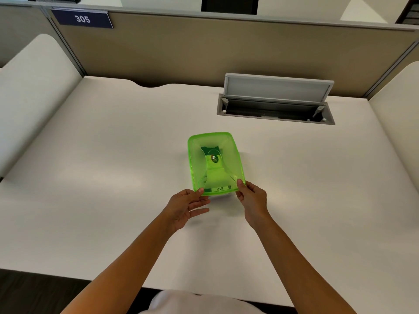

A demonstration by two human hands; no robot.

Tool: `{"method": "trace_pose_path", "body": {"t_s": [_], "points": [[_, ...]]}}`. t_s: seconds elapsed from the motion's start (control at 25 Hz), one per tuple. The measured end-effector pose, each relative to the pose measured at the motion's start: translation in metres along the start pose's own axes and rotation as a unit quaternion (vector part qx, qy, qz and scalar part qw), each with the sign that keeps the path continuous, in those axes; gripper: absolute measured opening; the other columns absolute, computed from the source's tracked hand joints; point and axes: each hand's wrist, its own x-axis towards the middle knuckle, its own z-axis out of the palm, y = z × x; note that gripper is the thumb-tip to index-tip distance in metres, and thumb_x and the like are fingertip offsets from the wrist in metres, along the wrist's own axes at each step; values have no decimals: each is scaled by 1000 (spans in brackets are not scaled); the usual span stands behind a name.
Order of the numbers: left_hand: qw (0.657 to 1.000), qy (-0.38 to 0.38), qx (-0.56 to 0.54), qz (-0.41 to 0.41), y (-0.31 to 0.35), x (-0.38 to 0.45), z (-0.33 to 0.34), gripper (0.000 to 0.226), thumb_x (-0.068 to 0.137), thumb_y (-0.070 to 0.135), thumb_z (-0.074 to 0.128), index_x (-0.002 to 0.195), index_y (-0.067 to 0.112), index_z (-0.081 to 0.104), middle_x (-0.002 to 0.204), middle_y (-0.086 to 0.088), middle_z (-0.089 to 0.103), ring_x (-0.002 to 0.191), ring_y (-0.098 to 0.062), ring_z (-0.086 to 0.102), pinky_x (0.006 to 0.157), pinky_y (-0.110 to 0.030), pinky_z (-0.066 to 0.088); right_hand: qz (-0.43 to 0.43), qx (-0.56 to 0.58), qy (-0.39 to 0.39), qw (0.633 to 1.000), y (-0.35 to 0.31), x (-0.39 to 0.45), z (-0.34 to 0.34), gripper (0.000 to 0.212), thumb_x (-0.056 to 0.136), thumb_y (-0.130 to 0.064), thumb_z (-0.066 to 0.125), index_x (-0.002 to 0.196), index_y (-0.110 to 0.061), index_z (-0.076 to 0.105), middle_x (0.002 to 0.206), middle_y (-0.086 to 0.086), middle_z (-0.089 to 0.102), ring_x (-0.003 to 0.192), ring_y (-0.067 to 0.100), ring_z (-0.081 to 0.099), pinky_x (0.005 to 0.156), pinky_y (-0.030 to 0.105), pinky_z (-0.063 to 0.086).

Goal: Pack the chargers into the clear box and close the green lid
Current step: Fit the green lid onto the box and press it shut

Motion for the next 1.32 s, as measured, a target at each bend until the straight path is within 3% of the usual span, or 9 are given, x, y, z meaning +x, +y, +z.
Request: {"method": "trace_pose_path", "body": {"t_s": [0.16,0.36,0.52,0.64,0.8,0.88,1.0,1.12,1.32], "points": [[1000,13,19,0,-1,-4,4,27,79,22,79,86,5,58,99,-22,75,92,-31,75,69,-45,61,5,-14,-11,1000,-4,5,0,27,90,-12,68,112,3,65,90,8,68,81,16,62,73,24,52],[986,47,157,-15,4,-11,7,65,59,54,86,94,3,66,95,-15,69,78,-28,71,65,-41,61,13,-61,-123,990,-34,20,-20,25,94,-3,58,119,-8,60,84,5,59,76,13,56,70,22,50],[973,184,125,61,33,8,6,67,83,68,57,102,4,56,94,-13,59,76,-30,65,60,-42,62,56,-180,-214,958,-73,39,-34,27,96,-5,56,120,-13,63,81,-4,62,77,10,56,76,23,46],[945,244,183,122,45,22,6,64,94,65,39,103,3,55,91,-12,61,71,-29,64,54,-37,59,72,-246,-240,936,-90,51,-36,27,95,-8,58,118,-18,66,78,-10,66,76,6,59,79,23,46],[890,253,290,243,33,28,-1,71,96,61,38,75,-7,46,58,-17,45,47,-25,50,49,-36,44,75,-200,-171,962,-85,58,-31,22,93,-13,62,115,-11,66,92,1,65,79,12,59,76,25,49],[881,248,290,280,29,31,-6,69,96,58,40,68,-5,39,54,-16,39,49,-23,41,53,-36,35,84,-161,-128,975,-77,57,-29,12,92,-20,65,101,-11,67,93,3,66,79,15,59,73,26,50],[877,226,292,308,15,30,-10,64,96,57,42,59,6,30,52,-12,29,51,-21,33,54,-35,28,77,-130,-74,986,-68,58,-26,18,91,-32,67,94,-14,67,85,-1,68,78,15,60,70,26,49],[880,201,322,286,3,27,-18,67,89,68,43,55,12,27,52,-6,25,50,-18,29,54,-33,26,39,-153,-44,986,-67,63,-21,24,90,-37,66,97,-15,69,84,0,66,76,15,58,67,26,48],[870,246,382,191,49,51,11,69,90,72,32,69,7,43,65,-3,51,62,-23,47,60,-34,35,-17,-258,-10,966,-74,77,-1,34,90,-44,63,96,-11,71,91,3,65,87,21,58,82,38,51]]}}
